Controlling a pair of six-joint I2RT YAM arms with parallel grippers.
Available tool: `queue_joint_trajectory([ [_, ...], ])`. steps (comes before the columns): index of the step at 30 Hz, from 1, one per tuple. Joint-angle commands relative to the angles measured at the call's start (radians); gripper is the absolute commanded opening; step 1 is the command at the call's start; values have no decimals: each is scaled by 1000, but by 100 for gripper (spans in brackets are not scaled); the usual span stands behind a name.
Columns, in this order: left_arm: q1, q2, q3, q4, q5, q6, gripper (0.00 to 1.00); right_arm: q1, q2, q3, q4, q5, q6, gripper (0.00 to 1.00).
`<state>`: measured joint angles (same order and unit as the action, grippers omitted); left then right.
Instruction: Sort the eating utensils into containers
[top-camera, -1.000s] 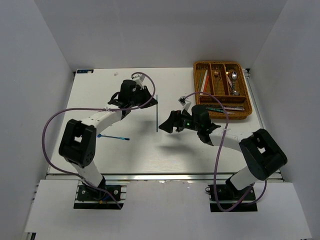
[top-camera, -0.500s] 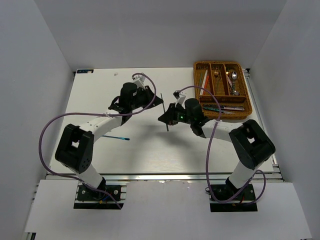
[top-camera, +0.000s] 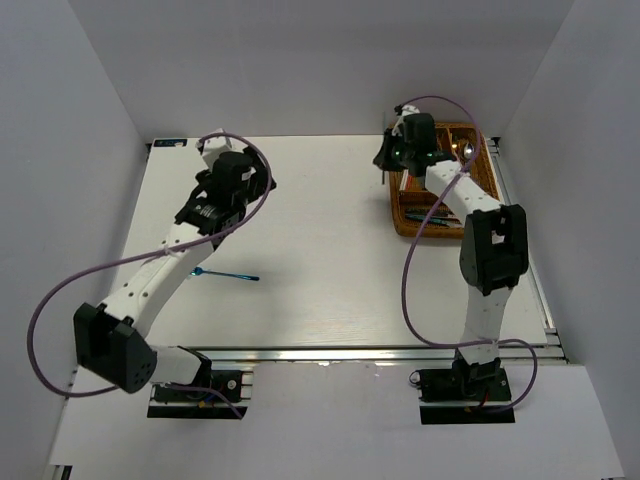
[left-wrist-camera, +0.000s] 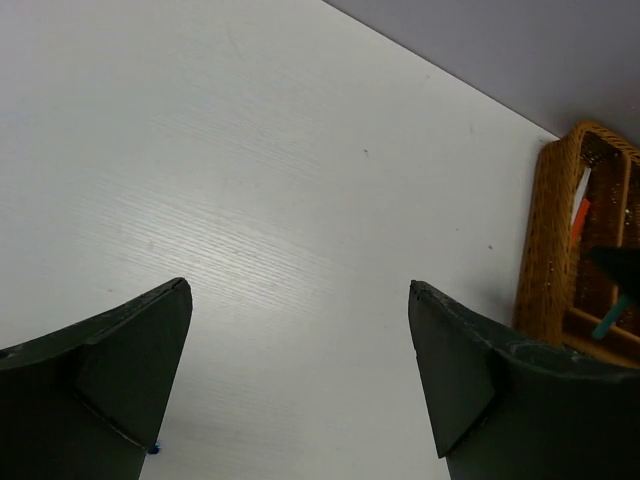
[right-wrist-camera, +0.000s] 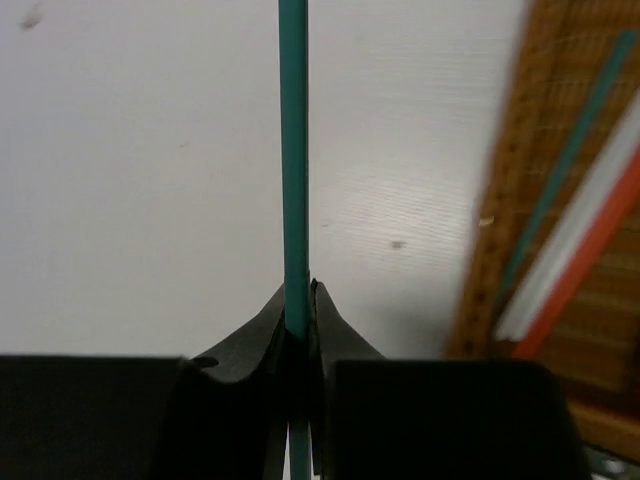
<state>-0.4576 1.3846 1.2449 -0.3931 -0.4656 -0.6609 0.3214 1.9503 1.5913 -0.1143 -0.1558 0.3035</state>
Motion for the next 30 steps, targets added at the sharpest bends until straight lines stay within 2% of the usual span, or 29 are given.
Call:
queue_joint_trajectory([
  [1, -1, -85, -42, -139, -105, 70, 98, -62, 90, 190, -205, 148, -92, 0],
  [4, -1, -122, -128, -133, -103, 118, 98, -70, 200, 358, -260, 283, -162, 0],
  [5, -1, -136, -143, -147, -119, 107, 98, -73, 278, 503, -289, 306, -178, 0],
  [8, 0, -151, -206, -180, -180, 46, 98, -90, 428, 741, -399, 349, -196, 0],
  [10, 2, -151, -232, -196, -206, -8, 98, -100, 452, 745, -377, 375, -192, 0],
  [12, 0, -153, -240, -236, -263, -46, 98, -114, 434, 655, -325, 392, -185, 0],
  [13, 0, -151, -236, -263, -299, -122, 98, -117, 424, 629, -300, 404, -185, 0],
  [16, 0, -160, -216, -368, -395, -200, 97, -128, 441, 627, -292, 387, -184, 2],
  [17, 0, -167, -214, -369, -396, -194, 98, -130, 446, 631, -303, 384, -187, 6],
  [18, 0, -179, -211, -374, -403, -189, 98, -128, 449, 630, -305, 377, -188, 23],
  [20, 0, -194, -203, -385, -407, -178, 98, -130, 431, 616, -309, 377, -182, 43],
  [21, 0, -203, -200, -391, -418, -171, 98, -128, 418, 605, -305, 371, -182, 62],
  [23, 0, -232, -199, -412, -432, -172, 98, -128, 371, 569, -291, 364, -181, 84],
  [24, 0, -243, -202, -415, -439, -174, 98, -128, 357, 562, -285, 364, -181, 89],
  [28, 0, -274, -211, -432, -465, -193, 98, -110, 290, 591, -330, 358, -188, 89],
  [29, 0, -279, -191, -481, -485, -216, 98, -93, 271, 585, -340, 331, -208, 89],
  [30, 0, -286, -185, -499, -507, -251, 98, -70, 250, 567, -334, 240, -237, 89],
])
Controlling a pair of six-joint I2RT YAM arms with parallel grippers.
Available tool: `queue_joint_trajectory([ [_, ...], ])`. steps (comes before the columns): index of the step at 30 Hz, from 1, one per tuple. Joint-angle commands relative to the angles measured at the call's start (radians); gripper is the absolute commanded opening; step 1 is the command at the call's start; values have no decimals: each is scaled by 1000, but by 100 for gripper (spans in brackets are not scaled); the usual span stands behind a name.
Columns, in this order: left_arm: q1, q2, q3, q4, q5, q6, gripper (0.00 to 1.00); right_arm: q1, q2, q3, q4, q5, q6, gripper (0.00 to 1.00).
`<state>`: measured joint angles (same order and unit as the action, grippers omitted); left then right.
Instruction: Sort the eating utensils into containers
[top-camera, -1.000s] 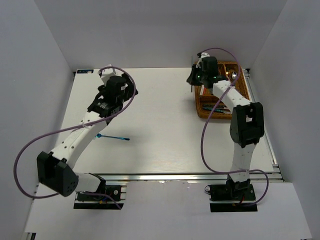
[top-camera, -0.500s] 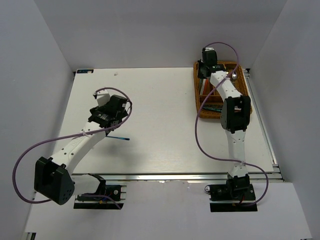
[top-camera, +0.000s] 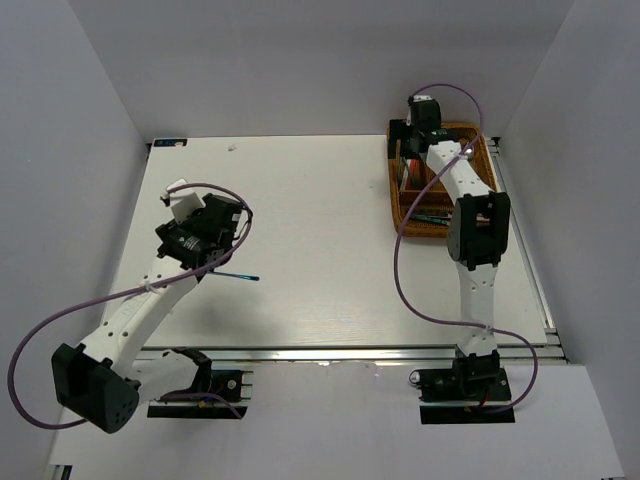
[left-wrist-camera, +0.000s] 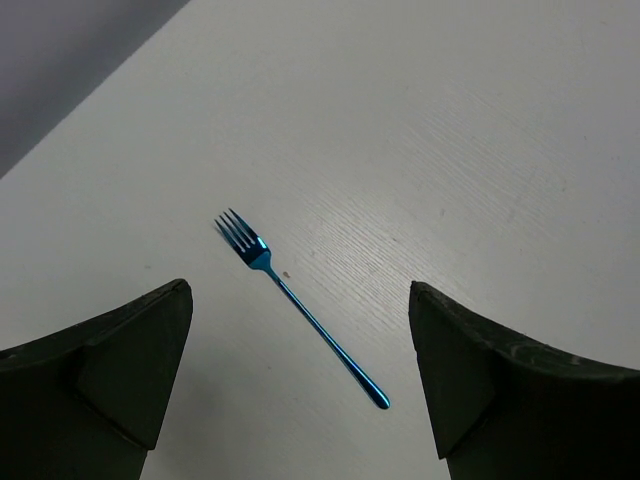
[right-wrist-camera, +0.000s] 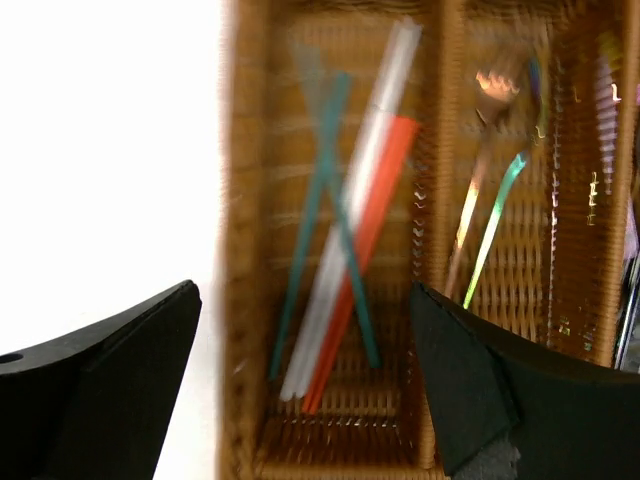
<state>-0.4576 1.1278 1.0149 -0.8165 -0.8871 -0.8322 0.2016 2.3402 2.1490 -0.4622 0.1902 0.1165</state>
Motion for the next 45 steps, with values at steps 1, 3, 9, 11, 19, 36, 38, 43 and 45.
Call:
queue_joint_trajectory([
  [1, 0, -42, 50, -113, -152, -100, 98, 120, -195, -58, 26, -183, -152, 89],
  [3, 0, -91, 57, -170, -248, -203, 98, 217, -252, -153, 65, -357, -246, 89],
  [9, 0, -332, 30, -54, -314, -24, 98, 556, -292, -360, 241, -511, -380, 89],
  [11, 0, -481, -10, 3, -341, 4, 98, 660, -243, -339, 273, -531, -383, 89],
  [19, 0, -887, -285, 395, -156, 229, 98, 803, 19, -20, 189, -466, -385, 87],
  [36, 0, -859, -300, 409, -69, 268, 98, 848, 217, 137, 211, -437, -348, 85],
  [38, 0, -850, -294, 398, -69, 266, 98, 849, 222, 134, 223, -439, -347, 85],
  [43, 2, -824, -288, 399, -50, 269, 98, 852, 243, 141, 237, -451, -353, 84],
  [45, 0, -823, -286, 395, -50, 269, 98, 863, 254, 137, 252, -453, -353, 82],
])
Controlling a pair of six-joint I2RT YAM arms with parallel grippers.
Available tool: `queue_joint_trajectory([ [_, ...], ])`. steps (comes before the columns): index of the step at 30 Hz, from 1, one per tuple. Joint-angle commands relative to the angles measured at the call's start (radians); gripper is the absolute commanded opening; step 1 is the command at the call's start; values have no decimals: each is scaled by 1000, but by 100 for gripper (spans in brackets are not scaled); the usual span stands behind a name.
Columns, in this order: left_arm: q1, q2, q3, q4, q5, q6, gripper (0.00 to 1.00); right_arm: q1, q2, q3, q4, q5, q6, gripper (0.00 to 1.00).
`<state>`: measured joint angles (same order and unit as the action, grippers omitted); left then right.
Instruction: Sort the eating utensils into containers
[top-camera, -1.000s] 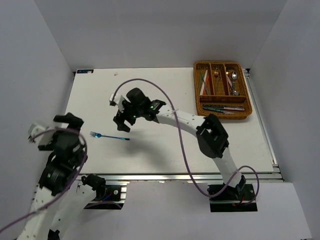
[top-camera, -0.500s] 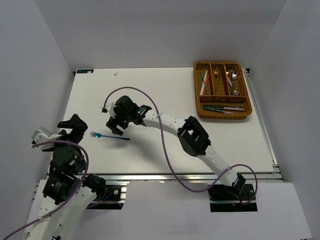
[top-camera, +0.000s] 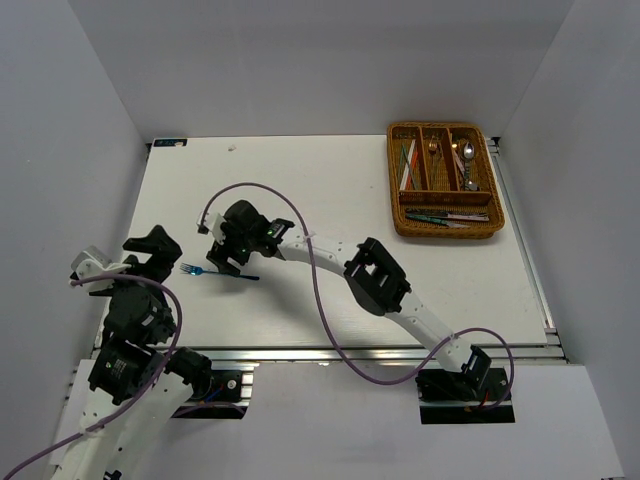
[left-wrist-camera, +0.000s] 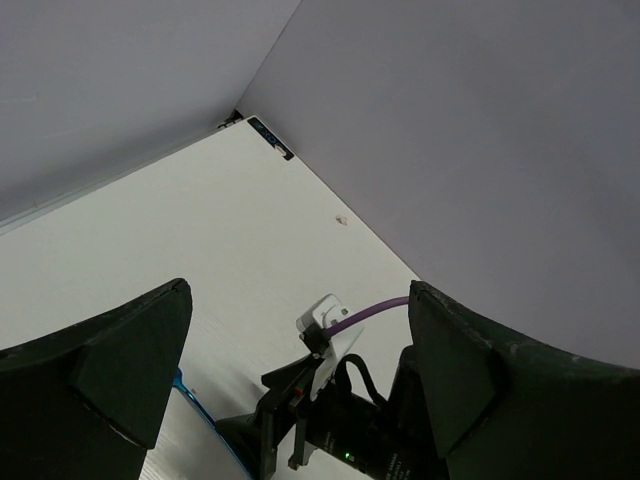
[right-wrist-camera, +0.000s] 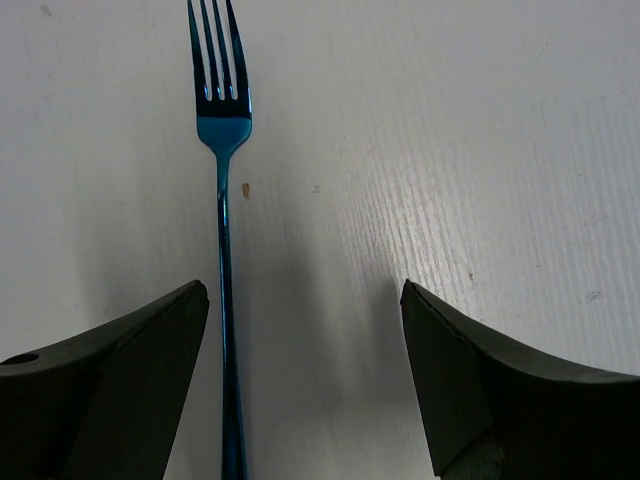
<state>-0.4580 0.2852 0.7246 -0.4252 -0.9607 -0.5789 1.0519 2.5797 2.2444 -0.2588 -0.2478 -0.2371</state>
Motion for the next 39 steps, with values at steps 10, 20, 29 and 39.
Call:
queue_joint_trajectory([
  [10, 1, 22, 7, -7, 19, 16, 98, 56, 85, 60, 26, 45, 2, 59],
  [20, 1, 14, 9, -14, 13, 13, 98, 40, 73, -23, -59, 30, 16, 0],
  [29, 1, 23, 7, -15, 17, 24, 98, -30, -349, -581, 338, -203, 227, 0],
  [39, -1, 34, 7, -6, 57, 40, 98, -375, -614, -809, 610, -469, 671, 0],
])
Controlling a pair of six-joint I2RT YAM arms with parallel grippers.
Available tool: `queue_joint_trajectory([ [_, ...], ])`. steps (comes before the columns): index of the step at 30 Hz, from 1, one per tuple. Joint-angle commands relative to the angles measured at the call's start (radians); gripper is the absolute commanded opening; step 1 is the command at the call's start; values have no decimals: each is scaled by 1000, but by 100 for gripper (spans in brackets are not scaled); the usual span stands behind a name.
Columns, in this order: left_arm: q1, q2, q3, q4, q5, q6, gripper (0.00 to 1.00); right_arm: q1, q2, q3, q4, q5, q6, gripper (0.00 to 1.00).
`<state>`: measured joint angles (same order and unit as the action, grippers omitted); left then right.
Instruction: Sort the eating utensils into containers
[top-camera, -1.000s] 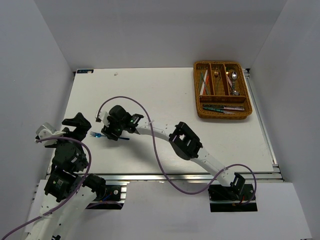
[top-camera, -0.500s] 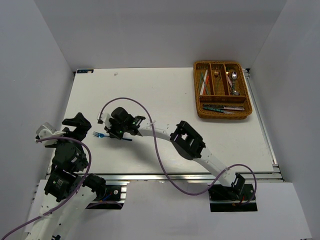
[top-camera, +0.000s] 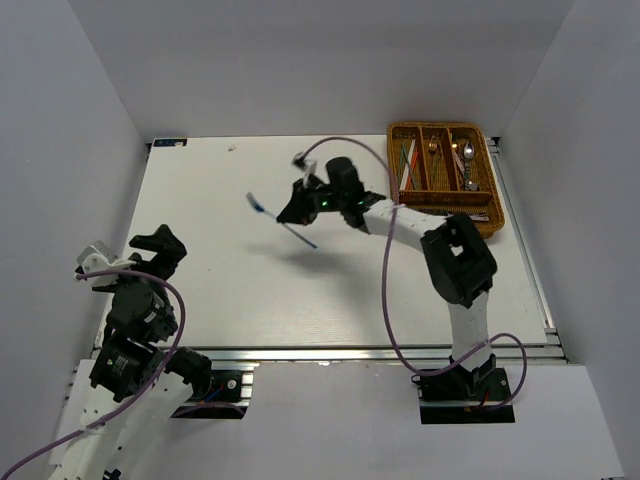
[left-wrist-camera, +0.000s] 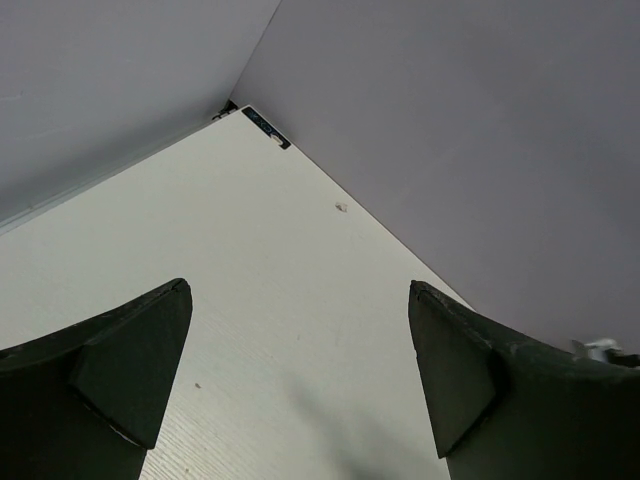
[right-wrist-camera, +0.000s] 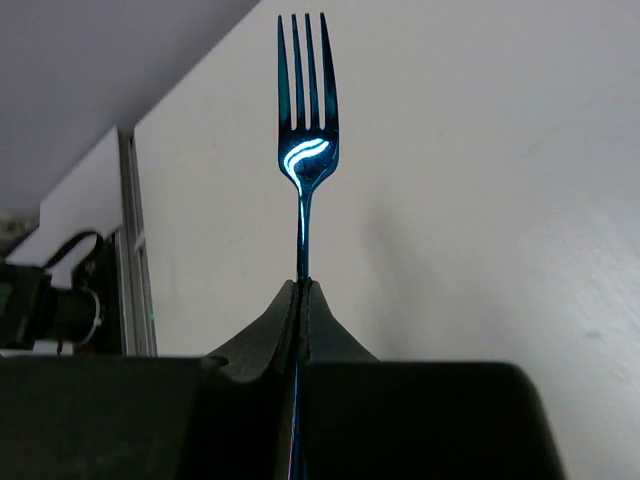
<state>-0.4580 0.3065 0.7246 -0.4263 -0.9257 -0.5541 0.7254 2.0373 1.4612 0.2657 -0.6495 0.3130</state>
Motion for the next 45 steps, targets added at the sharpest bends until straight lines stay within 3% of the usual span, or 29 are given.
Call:
queue_joint_trajectory([
  [1, -1, 11, 7, -3, 24, 16, 98, -69, -89, -30, 63, -40, 101, 0],
  [7, -1, 25, 6, 3, 42, 25, 98, -317, -169, 25, -150, 327, -26, 0],
  [14, -1, 59, 7, 9, 80, 36, 98, -561, -29, 218, -359, 563, -176, 0],
  [24, 1, 121, 10, 24, 129, 57, 98, -690, 69, 338, -425, 691, -258, 0],
  [33, 2, 177, 13, 37, 182, 79, 98, -715, 170, 441, -465, 662, -239, 0],
  [36, 4, 187, 15, 38, 191, 83, 98, -715, 190, 481, -490, 663, -223, 68],
  [37, 5, 189, 15, 38, 195, 83, 98, -713, 192, 488, -494, 663, -218, 85],
  [38, 7, 192, 15, 38, 197, 85, 98, -715, 182, 490, -496, 659, -210, 89],
  [45, 9, 215, 22, 28, 205, 80, 98, -715, 45, 475, -522, 659, -163, 89],
])
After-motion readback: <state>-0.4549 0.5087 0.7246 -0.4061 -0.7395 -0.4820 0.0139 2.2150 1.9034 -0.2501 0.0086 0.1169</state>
